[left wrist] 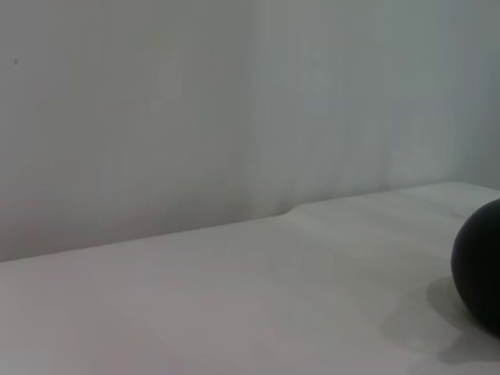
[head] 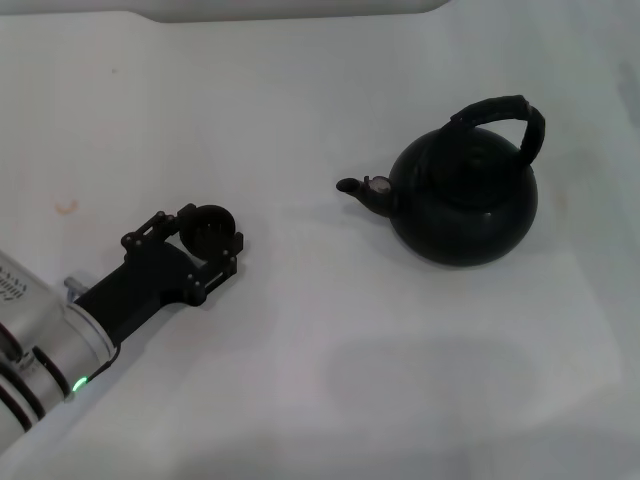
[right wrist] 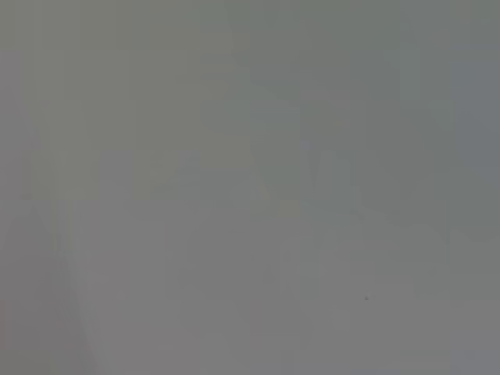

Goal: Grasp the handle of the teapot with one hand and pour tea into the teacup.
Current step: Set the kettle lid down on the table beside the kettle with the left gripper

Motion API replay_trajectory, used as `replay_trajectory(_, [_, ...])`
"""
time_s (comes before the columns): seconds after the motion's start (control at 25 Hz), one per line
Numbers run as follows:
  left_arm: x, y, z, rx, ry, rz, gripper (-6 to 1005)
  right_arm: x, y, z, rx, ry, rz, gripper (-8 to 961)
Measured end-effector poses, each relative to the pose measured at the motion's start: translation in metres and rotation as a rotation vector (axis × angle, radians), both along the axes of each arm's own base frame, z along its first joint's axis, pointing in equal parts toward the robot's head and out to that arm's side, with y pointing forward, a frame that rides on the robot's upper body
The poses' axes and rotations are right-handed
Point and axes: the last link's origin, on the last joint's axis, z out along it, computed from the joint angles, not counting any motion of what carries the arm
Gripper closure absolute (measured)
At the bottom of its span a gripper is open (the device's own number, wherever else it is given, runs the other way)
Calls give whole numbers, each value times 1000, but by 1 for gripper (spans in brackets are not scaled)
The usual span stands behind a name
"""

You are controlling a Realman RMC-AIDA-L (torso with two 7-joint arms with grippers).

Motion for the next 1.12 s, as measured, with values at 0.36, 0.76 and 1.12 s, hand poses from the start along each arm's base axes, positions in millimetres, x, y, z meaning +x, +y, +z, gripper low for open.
replay_trajectory(0.36, [-4, -1, 4, 23, -8, 29, 251, 1, -5, 0, 6, 6, 4, 264])
replay_trajectory(0.76, [-4, 0, 5, 25, -7, 25, 147, -1, -7, 1, 16, 9, 24, 265])
replay_trajectory(1.12, [0, 0, 10, 41, -27, -13, 122, -1, -7, 1, 17, 9, 25, 265])
